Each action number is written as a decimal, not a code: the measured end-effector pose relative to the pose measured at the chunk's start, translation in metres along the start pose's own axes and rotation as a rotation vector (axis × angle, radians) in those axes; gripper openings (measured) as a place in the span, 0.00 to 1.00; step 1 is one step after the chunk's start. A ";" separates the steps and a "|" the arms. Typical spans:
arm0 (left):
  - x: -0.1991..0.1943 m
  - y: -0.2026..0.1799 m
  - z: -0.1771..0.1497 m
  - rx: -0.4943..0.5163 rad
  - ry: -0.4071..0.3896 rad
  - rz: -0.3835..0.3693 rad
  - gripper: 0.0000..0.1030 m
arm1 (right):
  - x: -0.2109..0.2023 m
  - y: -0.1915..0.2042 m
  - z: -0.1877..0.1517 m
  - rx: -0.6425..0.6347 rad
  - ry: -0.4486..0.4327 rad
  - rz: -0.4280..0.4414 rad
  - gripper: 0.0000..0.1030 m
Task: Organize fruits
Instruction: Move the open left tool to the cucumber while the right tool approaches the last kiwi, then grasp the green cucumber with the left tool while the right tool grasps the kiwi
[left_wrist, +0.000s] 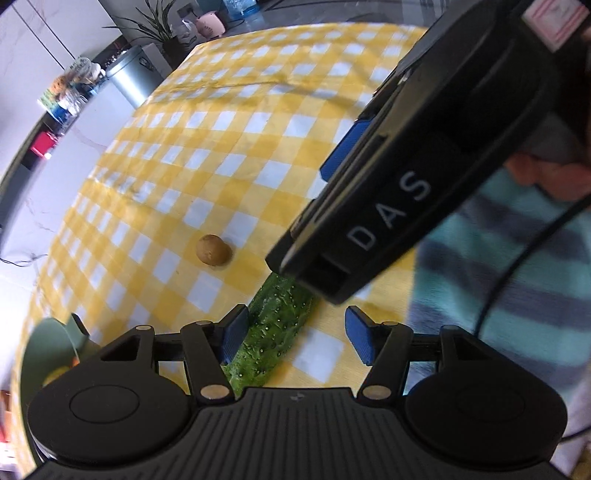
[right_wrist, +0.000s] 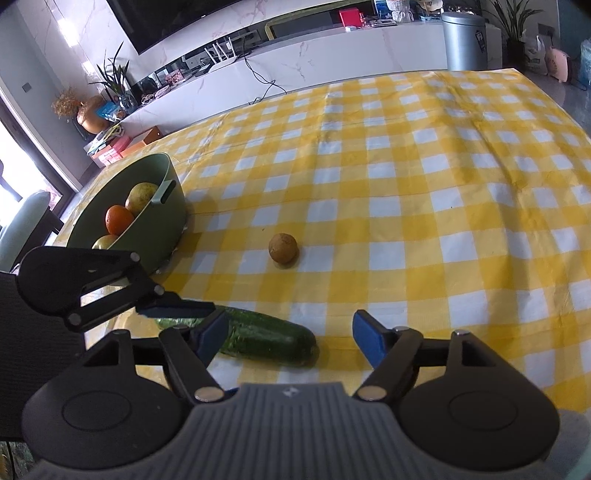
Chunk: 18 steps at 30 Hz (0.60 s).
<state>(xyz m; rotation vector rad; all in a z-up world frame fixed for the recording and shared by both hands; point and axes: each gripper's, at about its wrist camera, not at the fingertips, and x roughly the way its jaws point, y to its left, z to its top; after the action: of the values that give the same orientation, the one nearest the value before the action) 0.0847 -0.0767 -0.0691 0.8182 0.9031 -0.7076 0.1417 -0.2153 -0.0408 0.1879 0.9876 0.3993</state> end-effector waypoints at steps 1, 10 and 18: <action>0.002 -0.001 0.002 0.010 0.006 0.012 0.68 | 0.000 -0.001 0.000 0.004 0.001 0.001 0.70; 0.014 0.008 0.001 0.011 -0.015 0.048 0.67 | 0.002 -0.012 0.003 0.082 0.003 0.014 0.73; 0.026 0.009 0.008 0.057 0.027 0.080 0.62 | 0.003 -0.023 0.003 0.158 0.005 0.059 0.73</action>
<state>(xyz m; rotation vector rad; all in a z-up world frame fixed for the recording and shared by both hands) 0.1070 -0.0835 -0.0862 0.9122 0.8729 -0.6560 0.1514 -0.2355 -0.0489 0.3594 1.0210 0.3757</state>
